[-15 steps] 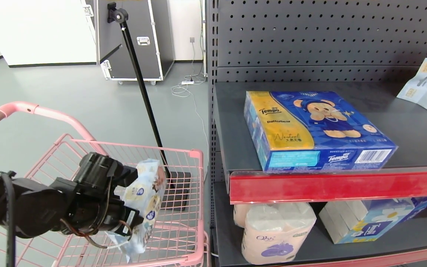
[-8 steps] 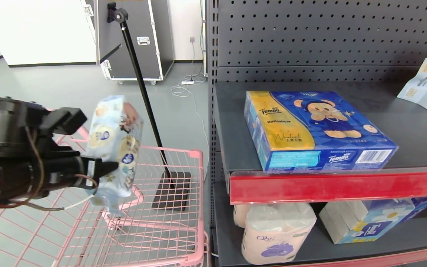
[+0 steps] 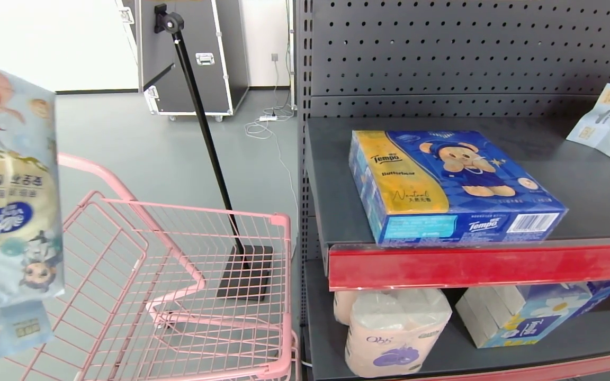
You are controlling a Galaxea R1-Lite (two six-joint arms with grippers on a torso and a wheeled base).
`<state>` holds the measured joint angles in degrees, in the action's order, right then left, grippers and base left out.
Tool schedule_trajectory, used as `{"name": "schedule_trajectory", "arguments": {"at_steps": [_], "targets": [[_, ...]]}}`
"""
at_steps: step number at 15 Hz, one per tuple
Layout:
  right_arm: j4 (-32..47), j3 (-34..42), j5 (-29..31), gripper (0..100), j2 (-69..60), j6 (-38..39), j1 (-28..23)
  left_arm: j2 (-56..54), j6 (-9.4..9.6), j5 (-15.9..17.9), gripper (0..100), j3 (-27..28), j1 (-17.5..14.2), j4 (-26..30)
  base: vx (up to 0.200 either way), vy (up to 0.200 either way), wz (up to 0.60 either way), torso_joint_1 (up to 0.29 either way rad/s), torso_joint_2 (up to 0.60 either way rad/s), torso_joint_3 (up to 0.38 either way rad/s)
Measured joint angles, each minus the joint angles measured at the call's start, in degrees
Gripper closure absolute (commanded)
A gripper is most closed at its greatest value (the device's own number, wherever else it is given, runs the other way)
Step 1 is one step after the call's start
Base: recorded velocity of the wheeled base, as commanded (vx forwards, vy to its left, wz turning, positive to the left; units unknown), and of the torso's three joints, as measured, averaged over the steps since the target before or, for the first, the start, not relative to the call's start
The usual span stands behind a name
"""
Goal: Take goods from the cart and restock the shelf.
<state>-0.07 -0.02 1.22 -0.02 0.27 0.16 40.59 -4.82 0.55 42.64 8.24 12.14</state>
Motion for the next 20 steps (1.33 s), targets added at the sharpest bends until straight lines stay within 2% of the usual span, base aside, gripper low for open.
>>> {"name": "schedule_trajectory", "arguments": {"at_steps": [1, 2, 5, 6, 8, 10, 11, 20], "targets": [[0.0, 0.0, 0.01, 0, 0.0, -0.06, 0.0, -3.06, -2.07, 0.79, 100, -0.52, -0.06, 0.8, 0.0, 0.0, 0.0, 0.0, 0.0, 0.0], [0.0, -0.02, 0.0, 0, 0.0, -0.16, 0.0, -5.42, -2.44, 1.17, 100, -1.13, -0.11, 2.39, 0.0, 0.0, 0.0, 0.0, 0.0, 0.0], [0.0, -0.07, 0.09, 0, 0.0, -0.13, 0.0, -9.7, -1.04, 2.46, 100, -2.27, 0.6, 4.5, 0.0, 0.0, 0.0, 0.0, 0.0, 0.0], [0.0, -0.07, 0.06, 0, 0.0, -0.11, 0.0, -10.3, 0.85, 2.34, 100, -2.46, 0.73, 4.55, 0.0, 0.0, 0.0, 0.0, 0.0, 0.0], [0.0, -0.07, 0.04, 0, 0.0, -0.11, 0.0, -11.0, 2.24, 2.23, 100, -2.6, 0.88, 4.46, 0.0, 0.0, 0.0, 0.0, 0.0, 0.0], [0.0, -0.07, 0.01, 0, 0.0, -0.09, 0.0, -11.28, 4.79, 2.21, 100, -2.62, 0.88, 4.33, 0.0, 0.0, 0.0, 0.0, 0.0, 0.0], [0.0, -0.07, 0.01, 0, 0.0, -0.11, 0.0, -11.36, 5.33, 2.24, 100, -2.62, 0.9, 3.62, 0.0, 0.0, 0.0, 0.0, 0.0, 0.0], [0.0, -0.02, 0.0, 0, 0.0, -0.11, 0.0, -12.21, 5.66, 2.21, 100, -2.66, 0.9, 2.96, 0.0, 0.0, 0.0, 0.0, 0.0, 0.0]]}}
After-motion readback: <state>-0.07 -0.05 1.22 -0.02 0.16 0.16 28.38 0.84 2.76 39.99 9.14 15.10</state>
